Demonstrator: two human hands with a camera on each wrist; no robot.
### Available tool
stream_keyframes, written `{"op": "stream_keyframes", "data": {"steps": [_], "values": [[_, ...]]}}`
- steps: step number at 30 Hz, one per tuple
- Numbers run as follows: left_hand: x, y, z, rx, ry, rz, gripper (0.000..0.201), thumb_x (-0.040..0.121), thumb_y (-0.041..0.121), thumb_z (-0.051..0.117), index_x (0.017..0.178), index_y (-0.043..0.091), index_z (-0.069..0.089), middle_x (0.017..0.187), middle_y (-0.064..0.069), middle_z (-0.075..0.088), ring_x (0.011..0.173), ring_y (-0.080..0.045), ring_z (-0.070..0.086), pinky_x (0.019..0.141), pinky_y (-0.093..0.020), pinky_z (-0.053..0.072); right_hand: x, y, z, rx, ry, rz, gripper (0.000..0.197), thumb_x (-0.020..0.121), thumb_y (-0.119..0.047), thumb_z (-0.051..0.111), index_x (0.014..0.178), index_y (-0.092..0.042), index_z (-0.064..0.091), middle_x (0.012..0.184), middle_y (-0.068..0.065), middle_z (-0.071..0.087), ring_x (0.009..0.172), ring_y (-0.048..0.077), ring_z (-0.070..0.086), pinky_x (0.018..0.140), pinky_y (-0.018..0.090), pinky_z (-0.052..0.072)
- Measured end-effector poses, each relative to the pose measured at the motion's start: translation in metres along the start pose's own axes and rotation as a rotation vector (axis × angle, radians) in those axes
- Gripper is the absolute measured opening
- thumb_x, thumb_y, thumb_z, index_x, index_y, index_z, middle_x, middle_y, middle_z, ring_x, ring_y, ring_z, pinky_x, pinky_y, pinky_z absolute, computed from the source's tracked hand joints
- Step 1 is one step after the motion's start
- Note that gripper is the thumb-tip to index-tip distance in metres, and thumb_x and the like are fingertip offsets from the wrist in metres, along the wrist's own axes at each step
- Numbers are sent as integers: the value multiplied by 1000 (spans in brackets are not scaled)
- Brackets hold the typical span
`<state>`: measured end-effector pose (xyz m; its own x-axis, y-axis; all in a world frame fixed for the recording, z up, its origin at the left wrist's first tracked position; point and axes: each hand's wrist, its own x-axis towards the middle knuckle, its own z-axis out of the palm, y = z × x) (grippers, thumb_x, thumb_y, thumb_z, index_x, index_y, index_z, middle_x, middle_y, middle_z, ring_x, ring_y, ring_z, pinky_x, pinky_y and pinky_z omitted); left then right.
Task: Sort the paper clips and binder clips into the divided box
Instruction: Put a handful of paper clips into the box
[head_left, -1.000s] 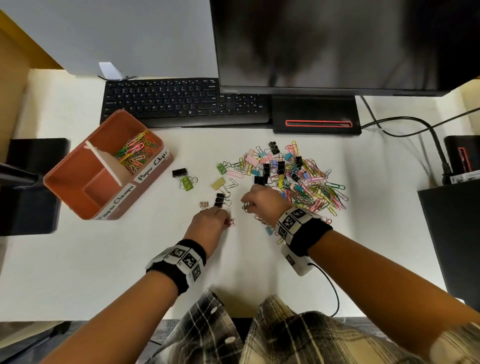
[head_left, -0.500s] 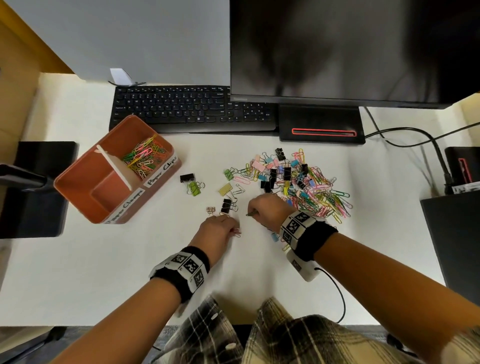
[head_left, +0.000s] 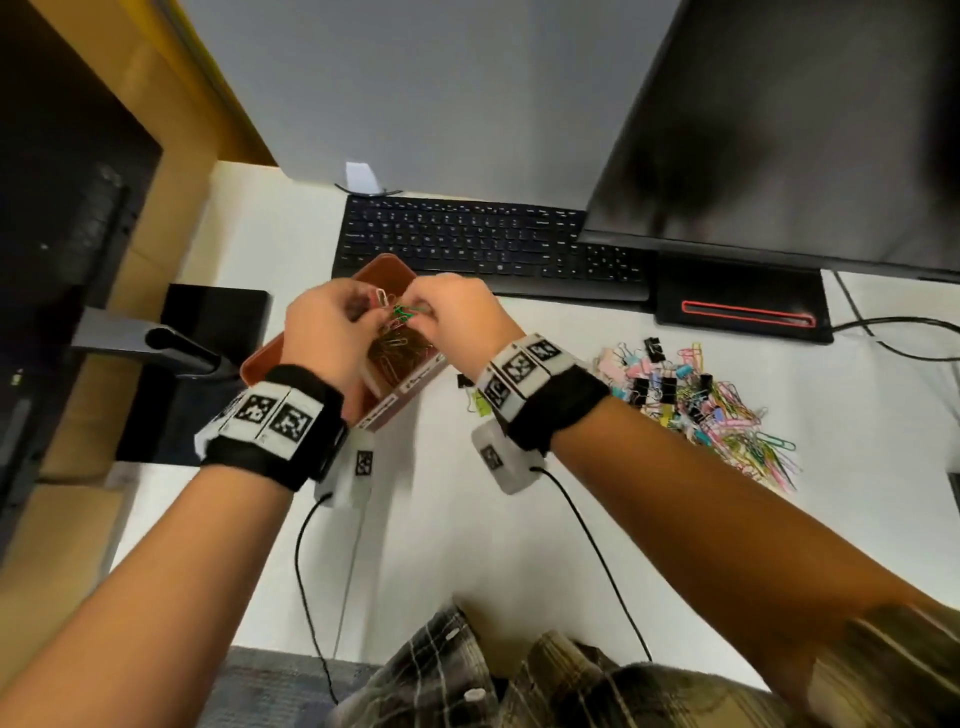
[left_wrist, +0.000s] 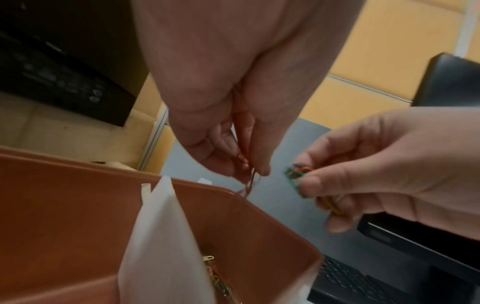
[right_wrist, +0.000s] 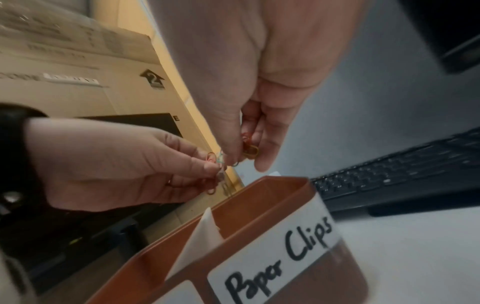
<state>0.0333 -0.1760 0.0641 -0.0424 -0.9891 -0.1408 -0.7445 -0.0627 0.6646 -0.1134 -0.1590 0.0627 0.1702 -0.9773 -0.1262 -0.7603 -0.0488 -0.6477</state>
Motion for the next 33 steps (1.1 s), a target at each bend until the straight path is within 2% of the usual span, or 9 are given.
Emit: {"op": "stream_keyframes", "data": {"steps": [4, 7, 10, 12, 16, 19, 22, 26, 33], "values": [[1, 1, 0, 160, -34, 145, 43, 80, 10, 66, 122, 11, 55, 121, -12, 57, 109, -25, 55, 101, -32, 40, 3, 8, 4, 28, 44, 43, 39, 85, -27, 63, 122, -21, 53, 114, 2, 59, 97, 16, 58, 88, 34, 50], [-31, 5, 12, 42, -113, 356, 23, 81, 12, 65, 104, 17, 62, 102, 1, 58, 86, -9, 56, 80, -16, 45, -35, 48, -8, -117, 90, 110, 26, 90, -34, 55, 114, -25, 57, 104, -6, 60, 89, 8, 52, 77, 25, 42], [-66, 3, 45, 45, -424, 485, 5, 84, 18, 64, 88, 19, 65, 83, 6, 56, 67, 5, 47, 62, -9, 37, -87, 98, -12, -141, 15, 242, 21, 91, -29, 53, 109, -20, 60, 96, -3, 63, 81, 10, 53, 77, 26, 47], [-84, -8, 74, 87, -582, 494, 10, 85, 22, 63, 93, 18, 67, 87, 4, 57, 69, 0, 49, 67, -10, 40, -116, 121, -9, -121, -56, 331, 20, 90, -24, 55, 109, -18, 59, 93, -3, 60, 80, 11, 53, 76, 26, 47], [-101, -18, 124, 177, -721, 467, 27, 87, 23, 59, 113, 17, 62, 113, -2, 57, 99, -18, 57, 90, -23, 43, -144, 150, -4, -20, -37, 497, 27, 87, -17, 61, 114, -15, 58, 92, -1, 61, 82, 15, 57, 73, 25, 47], [-104, -20, 142, 233, -677, 442, 31, 84, 20, 61, 115, 15, 61, 119, -4, 53, 105, -25, 55, 94, -33, 45, -137, 152, -1, 1, -22, 515, 30, 87, -17, 60, 117, -14, 56, 101, 4, 63, 90, 17, 58, 82, 28, 49], [-102, -21, 151, 264, -567, 467, 31, 78, 17, 68, 107, 10, 64, 111, -9, 55, 94, -31, 56, 87, -40, 50, -125, 150, 3, -15, -5, 486, 34, 86, -15, 62, 119, -12, 56, 113, 7, 57, 92, 17, 52, 88, 28, 45], [-97, -20, 159, 231, -498, 479, 22, 75, 15, 71, 96, 10, 67, 94, -10, 59, 83, -32, 58, 77, -37, 52, -113, 150, 9, -35, -55, 468, 36, 83, -18, 66, 117, -12, 57, 120, 8, 51, 105, 21, 52, 97, 29, 41], [-100, -13, 169, 253, -454, 453, 7, 72, 5, 69, 74, 11, 65, 77, -9, 60, 71, -31, 59, 64, -34, 51, -111, 150, 10, -95, -155, 382, 18, 88, -15, 59, 101, -6, 67, 115, 11, 59, 111, 25, 54, 97, 30, 42]]}}
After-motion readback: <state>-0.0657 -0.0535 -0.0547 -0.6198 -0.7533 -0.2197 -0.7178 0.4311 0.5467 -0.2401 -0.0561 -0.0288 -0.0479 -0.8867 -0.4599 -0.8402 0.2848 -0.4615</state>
